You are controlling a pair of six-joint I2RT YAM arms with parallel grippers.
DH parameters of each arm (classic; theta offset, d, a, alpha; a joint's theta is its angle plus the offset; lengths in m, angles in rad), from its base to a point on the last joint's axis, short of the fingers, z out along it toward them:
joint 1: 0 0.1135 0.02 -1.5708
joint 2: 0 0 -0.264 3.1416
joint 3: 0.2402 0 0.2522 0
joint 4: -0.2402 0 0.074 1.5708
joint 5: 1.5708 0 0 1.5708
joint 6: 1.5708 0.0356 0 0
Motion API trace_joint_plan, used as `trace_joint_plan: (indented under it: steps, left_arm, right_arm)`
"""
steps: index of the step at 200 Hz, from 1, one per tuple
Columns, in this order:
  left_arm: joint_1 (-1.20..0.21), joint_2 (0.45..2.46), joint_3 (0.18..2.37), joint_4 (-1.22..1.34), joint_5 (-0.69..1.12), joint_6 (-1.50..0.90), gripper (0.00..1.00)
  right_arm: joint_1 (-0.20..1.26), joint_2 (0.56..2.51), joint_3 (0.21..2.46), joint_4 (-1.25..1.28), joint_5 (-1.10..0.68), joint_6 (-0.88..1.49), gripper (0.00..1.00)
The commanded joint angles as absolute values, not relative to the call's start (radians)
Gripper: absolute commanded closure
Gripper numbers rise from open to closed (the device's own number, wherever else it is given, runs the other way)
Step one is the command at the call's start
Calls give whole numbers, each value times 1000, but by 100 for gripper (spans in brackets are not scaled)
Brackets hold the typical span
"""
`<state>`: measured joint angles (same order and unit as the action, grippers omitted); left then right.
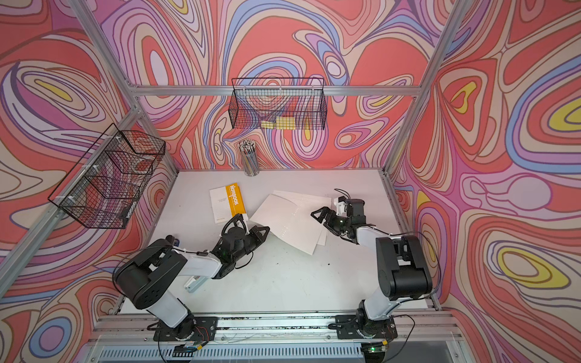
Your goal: Close the notebook
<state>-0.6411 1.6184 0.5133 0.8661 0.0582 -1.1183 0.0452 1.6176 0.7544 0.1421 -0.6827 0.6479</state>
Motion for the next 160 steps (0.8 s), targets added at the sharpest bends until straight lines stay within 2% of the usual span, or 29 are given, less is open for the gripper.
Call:
trace_joint_plan:
  steps: [1,51,128,160]
  left_arm:
    - [-617,1543,584,664,68,-979,100]
    - [-565,1440,641,408,44,-842,100]
    - [-569,1198,638,32,-210,-667,100]
    - [-595,1122,631,-46,-359,-592,100]
  right_arm:
    - [52,1604,773,152,-681,658,2]
    - [101,1615,795,155,-666,670,2]
    - [140,1640,811,181,-659,690,2]
    - [161,1646,818,185,-649,692,2]
